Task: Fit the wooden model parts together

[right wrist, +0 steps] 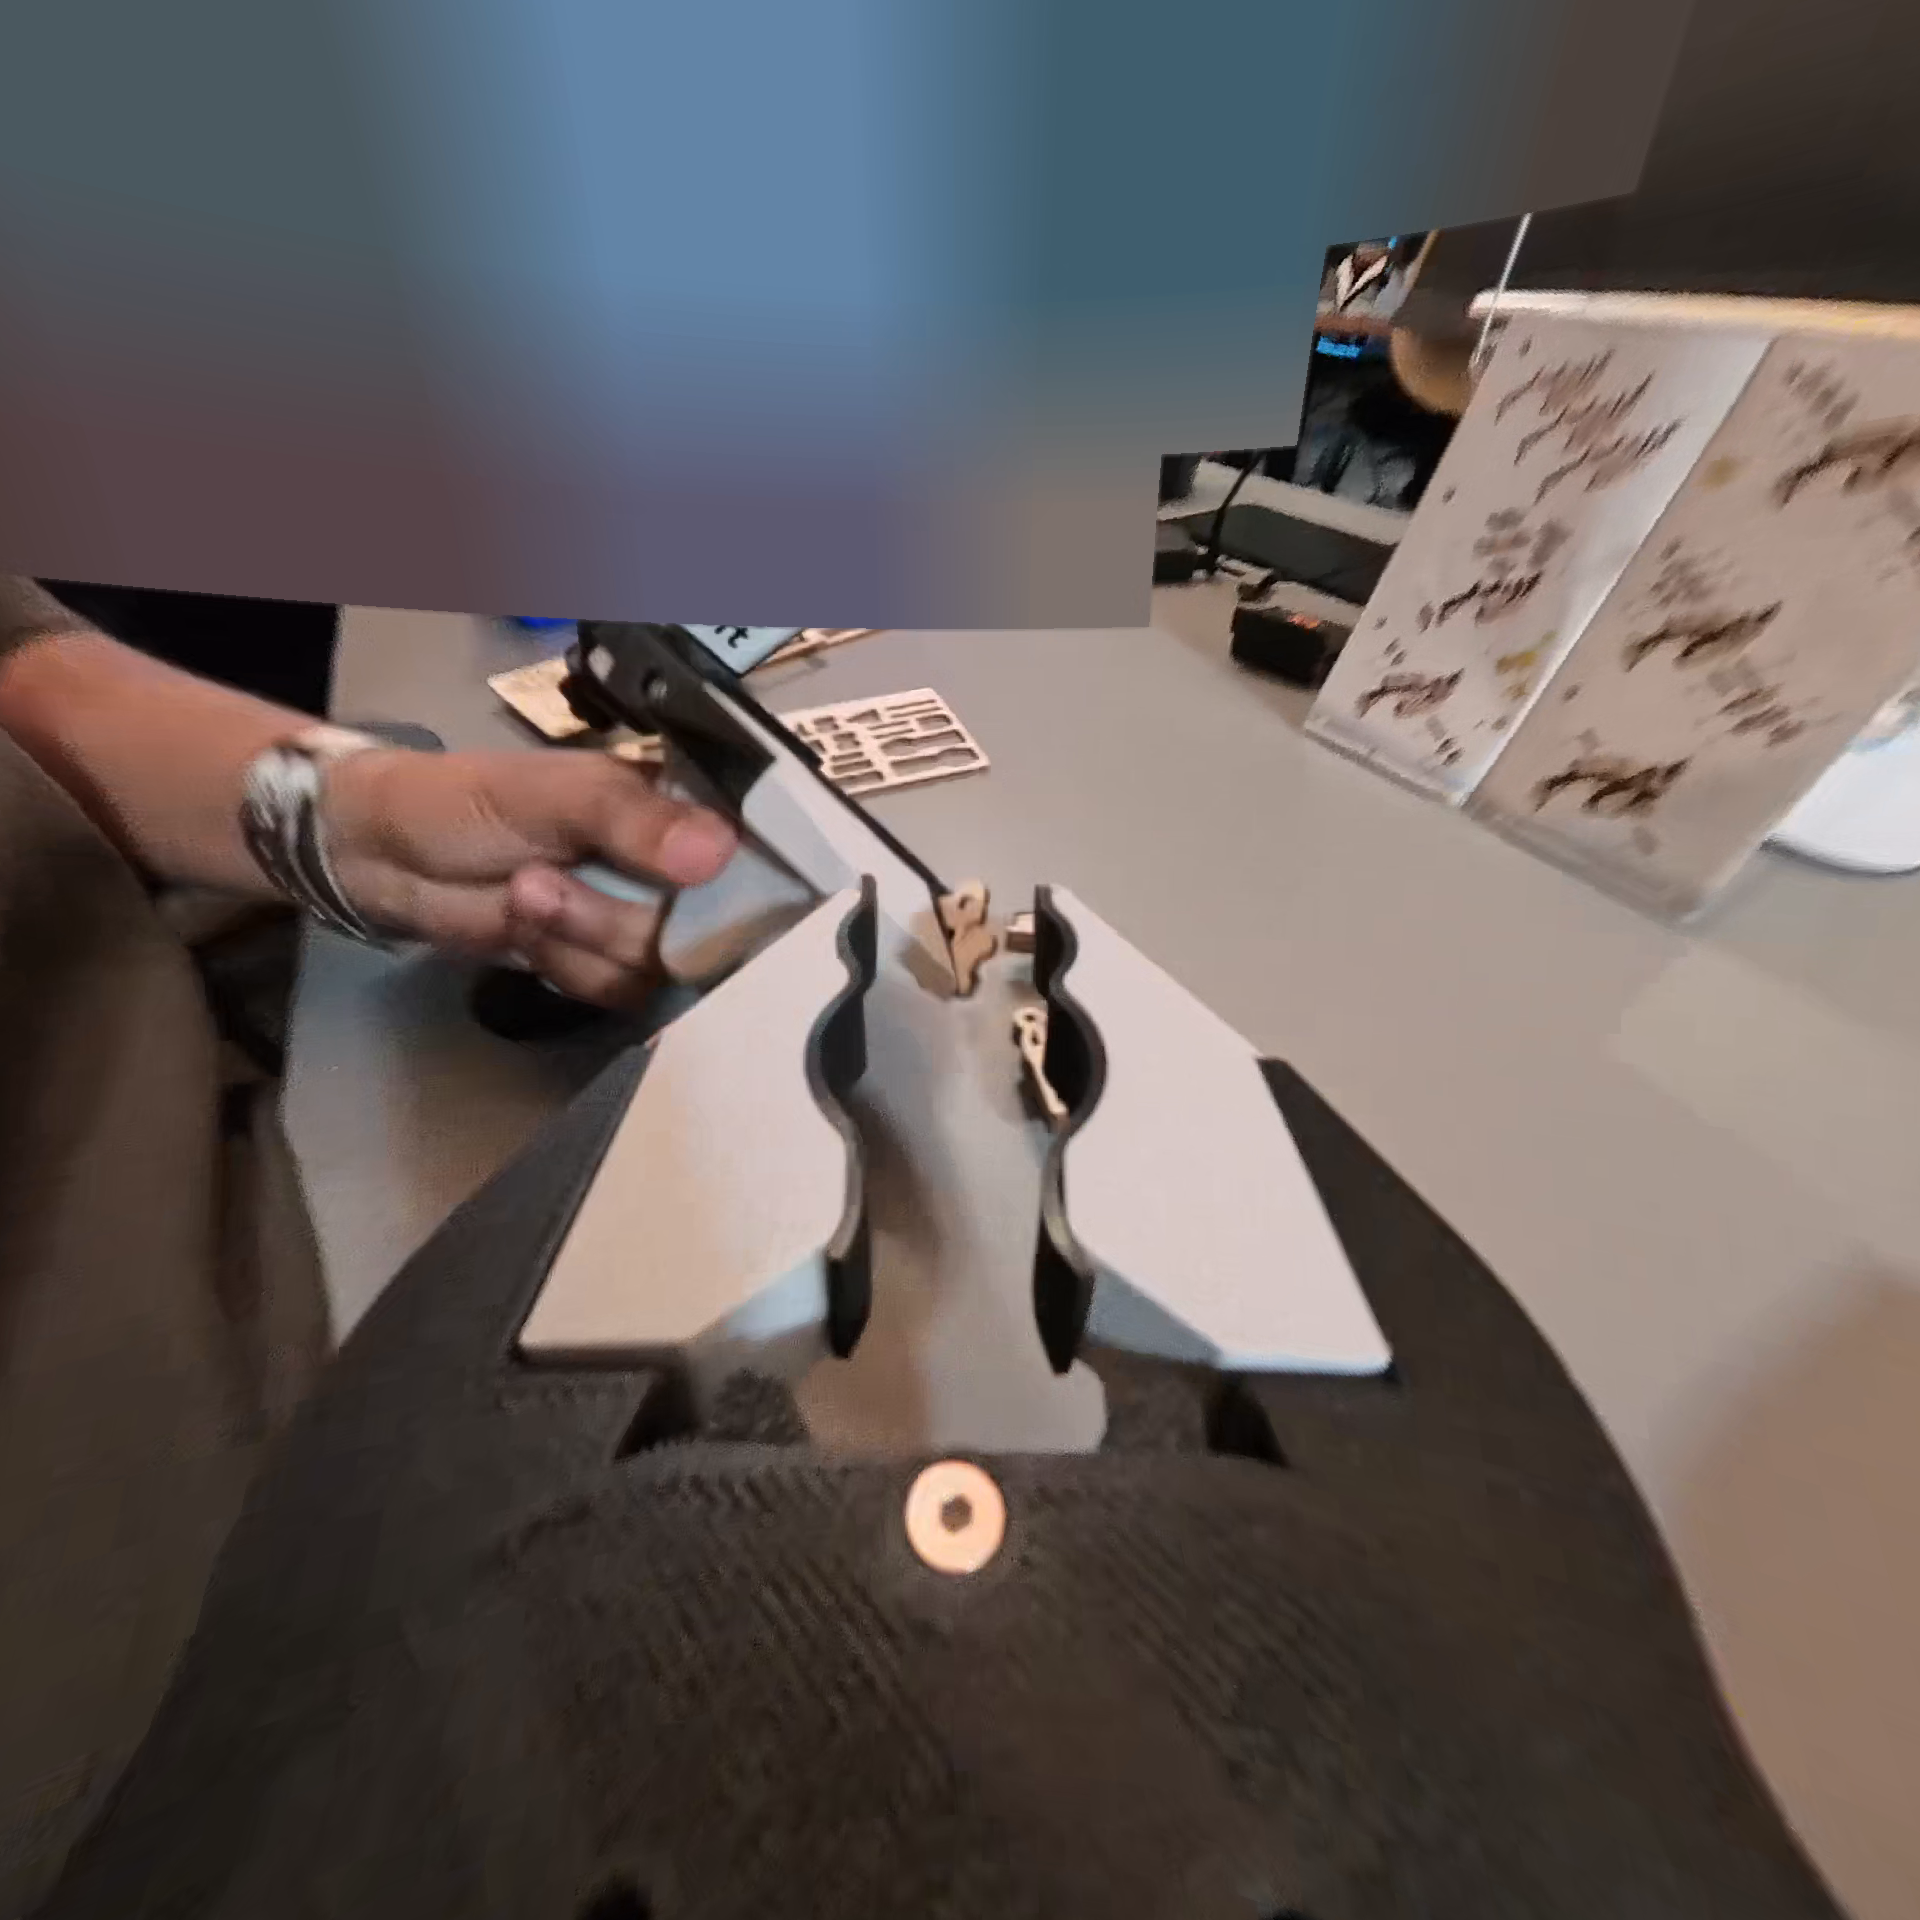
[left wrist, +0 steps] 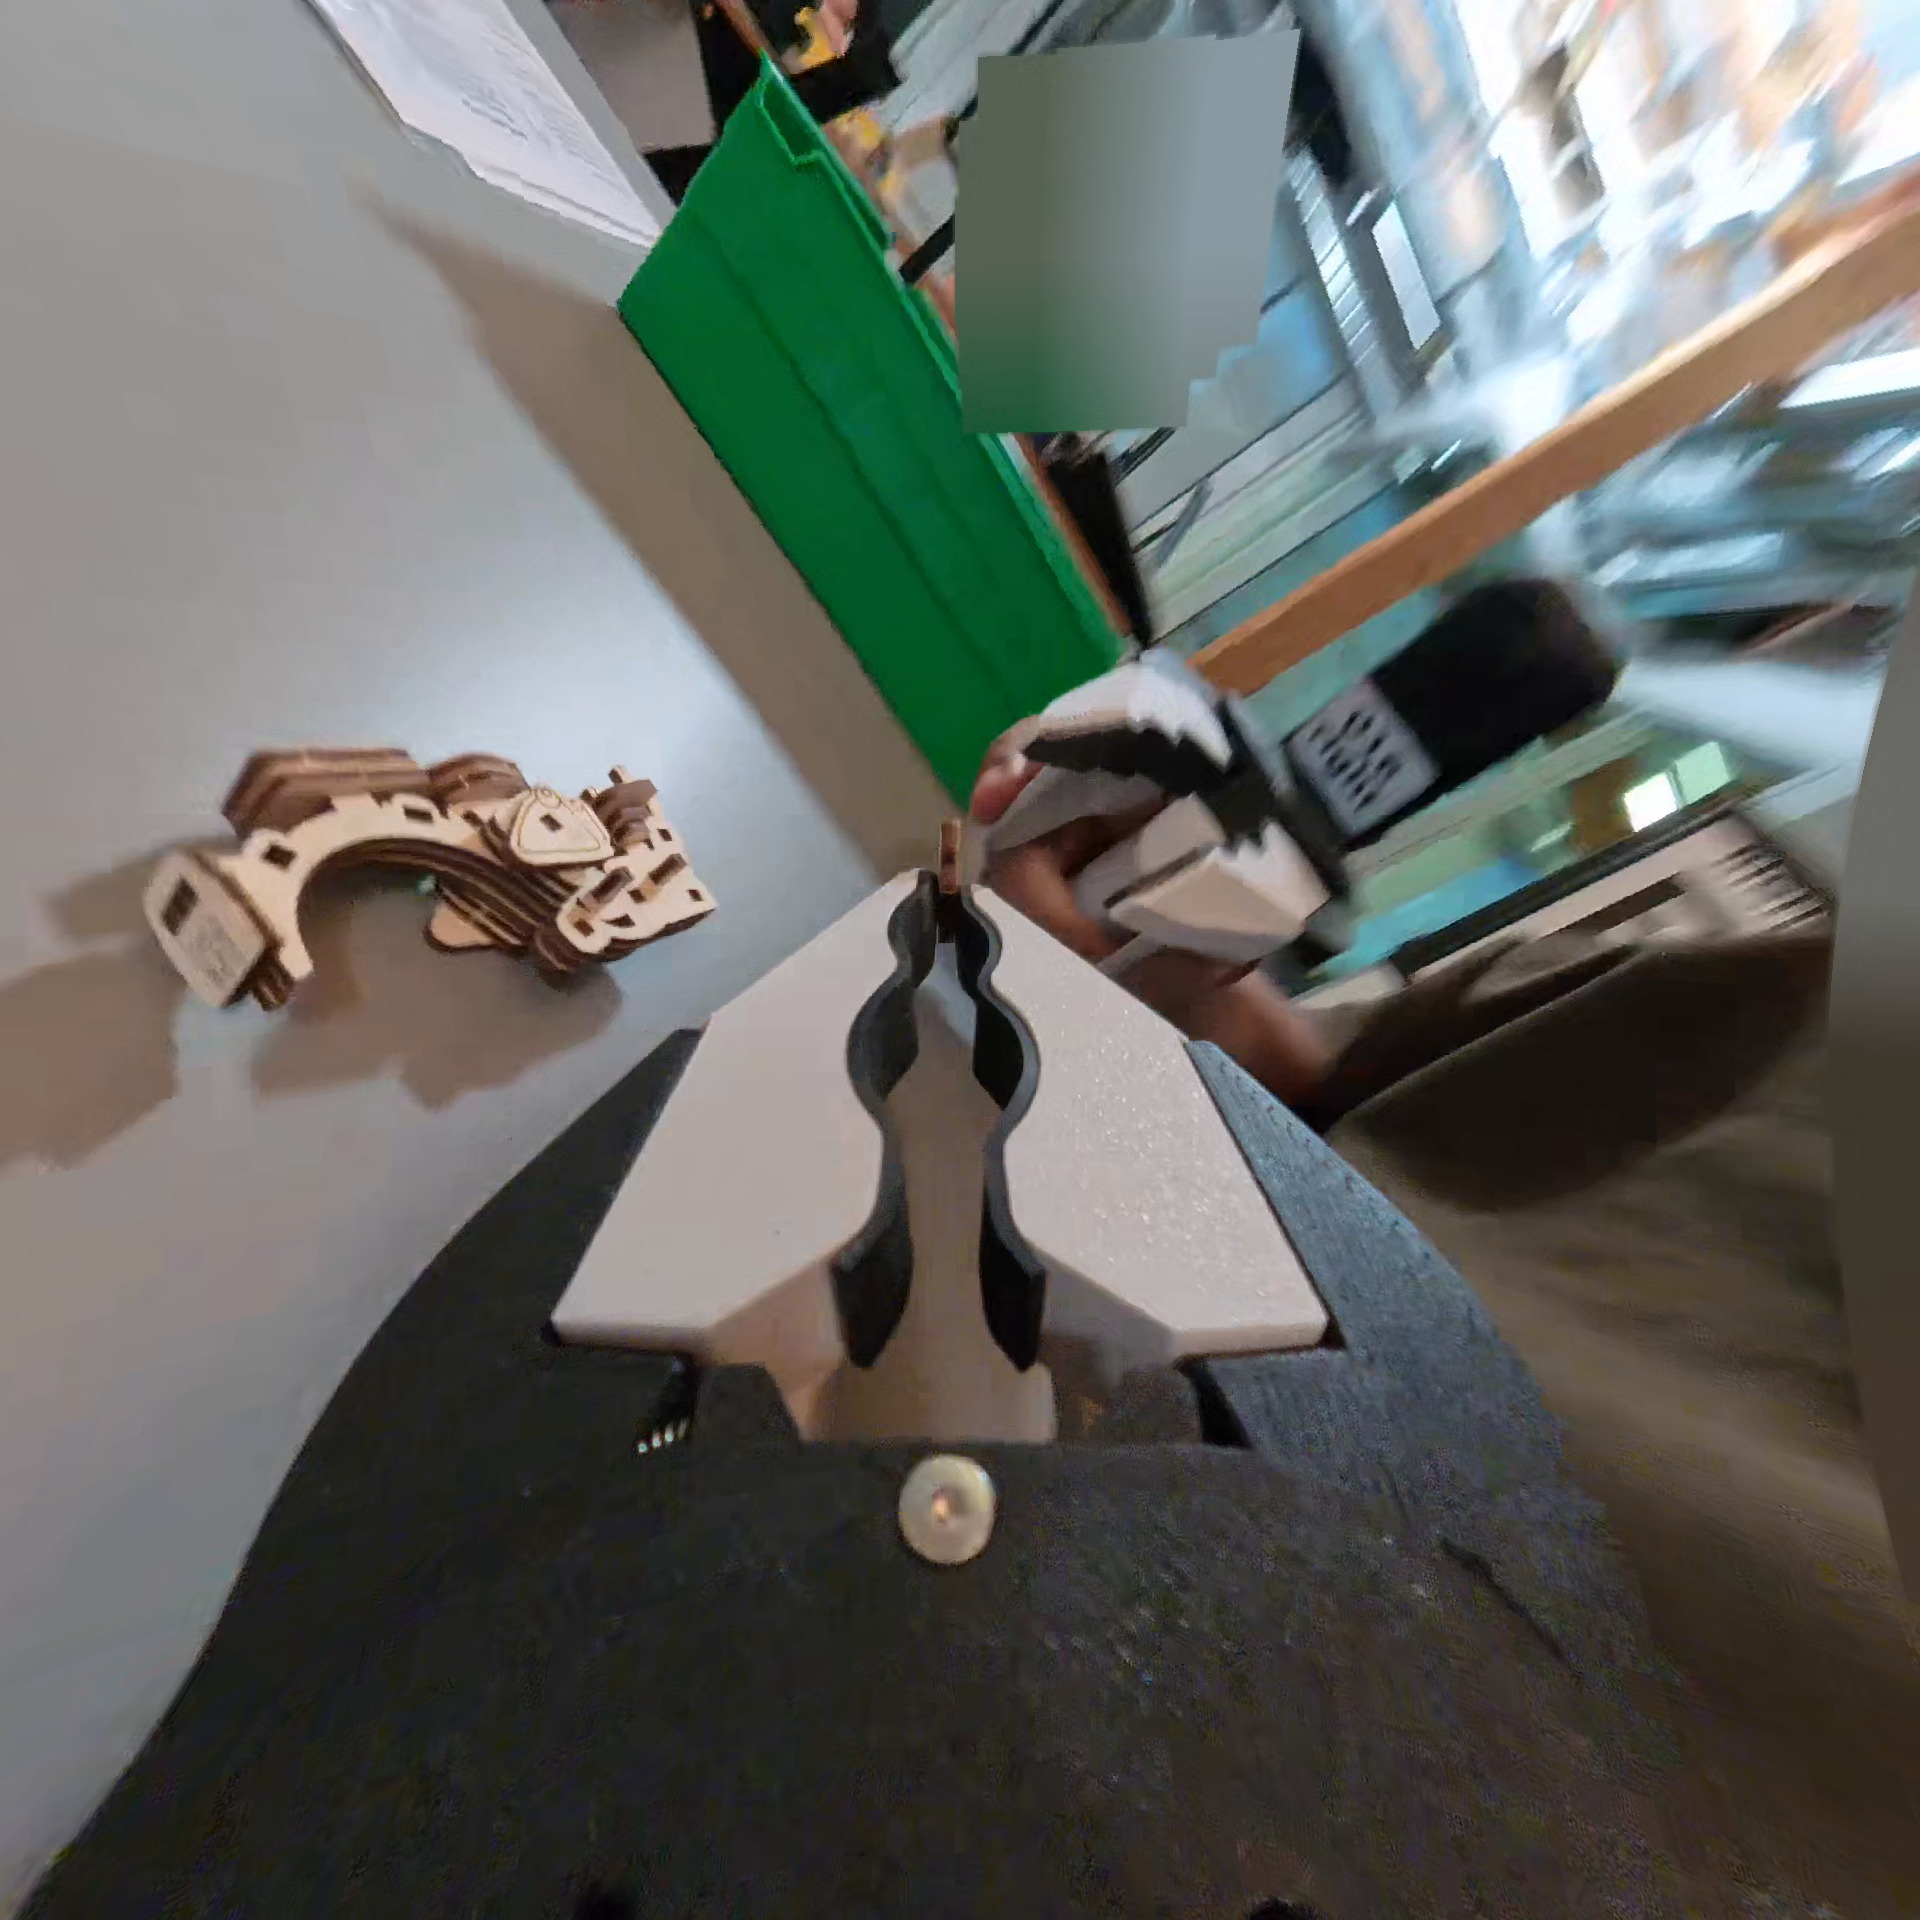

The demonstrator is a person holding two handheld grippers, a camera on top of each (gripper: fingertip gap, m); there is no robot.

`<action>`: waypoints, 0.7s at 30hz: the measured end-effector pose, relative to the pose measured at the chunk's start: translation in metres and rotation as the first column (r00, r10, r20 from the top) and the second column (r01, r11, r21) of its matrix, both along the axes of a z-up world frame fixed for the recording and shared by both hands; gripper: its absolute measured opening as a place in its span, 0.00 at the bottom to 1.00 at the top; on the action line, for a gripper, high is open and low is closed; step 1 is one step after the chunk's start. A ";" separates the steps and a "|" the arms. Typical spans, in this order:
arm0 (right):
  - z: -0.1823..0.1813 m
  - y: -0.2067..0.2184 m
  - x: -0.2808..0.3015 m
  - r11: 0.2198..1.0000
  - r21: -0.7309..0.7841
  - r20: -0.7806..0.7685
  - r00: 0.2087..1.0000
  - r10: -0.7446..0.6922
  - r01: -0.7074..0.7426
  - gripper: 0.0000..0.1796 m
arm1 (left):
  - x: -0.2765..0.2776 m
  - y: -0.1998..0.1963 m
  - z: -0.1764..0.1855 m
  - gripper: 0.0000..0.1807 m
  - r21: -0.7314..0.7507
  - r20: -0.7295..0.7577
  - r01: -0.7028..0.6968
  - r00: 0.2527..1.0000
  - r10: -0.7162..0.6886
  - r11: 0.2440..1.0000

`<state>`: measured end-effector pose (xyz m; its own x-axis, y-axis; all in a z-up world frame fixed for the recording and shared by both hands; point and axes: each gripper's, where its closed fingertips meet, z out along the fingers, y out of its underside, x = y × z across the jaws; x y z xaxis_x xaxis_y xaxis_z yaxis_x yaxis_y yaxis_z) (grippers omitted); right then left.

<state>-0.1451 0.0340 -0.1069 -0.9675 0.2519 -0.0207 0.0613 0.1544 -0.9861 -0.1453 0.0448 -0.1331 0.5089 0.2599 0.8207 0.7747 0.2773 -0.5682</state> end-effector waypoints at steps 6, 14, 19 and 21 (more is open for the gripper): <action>-0.017 -0.007 0.008 0.983 0.173 -0.324 0.946 0.000 0.059 0.15 | 0.000 -0.010 0.009 0.00 0.334 0.235 -0.011 0.969 -0.071 0.943; -0.015 -0.014 0.008 0.975 0.179 -0.388 0.920 -0.052 0.130 0.07 | 0.006 -0.005 0.016 0.00 0.419 0.263 0.003 0.957 -0.124 0.908; -0.011 -0.011 0.006 0.988 0.128 -0.224 0.973 -0.057 0.087 0.07 | 0.006 -0.004 0.018 0.04 0.429 0.248 0.021 0.959 -0.140 0.903; -0.008 -0.006 0.002 0.990 0.101 -0.195 0.978 -0.074 0.095 0.07 | 0.002 -0.007 0.014 0.09 0.408 0.267 -0.008 0.957 -0.111 0.913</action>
<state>-0.1433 0.0279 -0.1145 -0.9264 0.3231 0.1935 -0.1082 0.2638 -0.9585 -0.1435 0.0375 -0.1196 0.2478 -0.1415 0.9584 0.9037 0.3903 -0.1761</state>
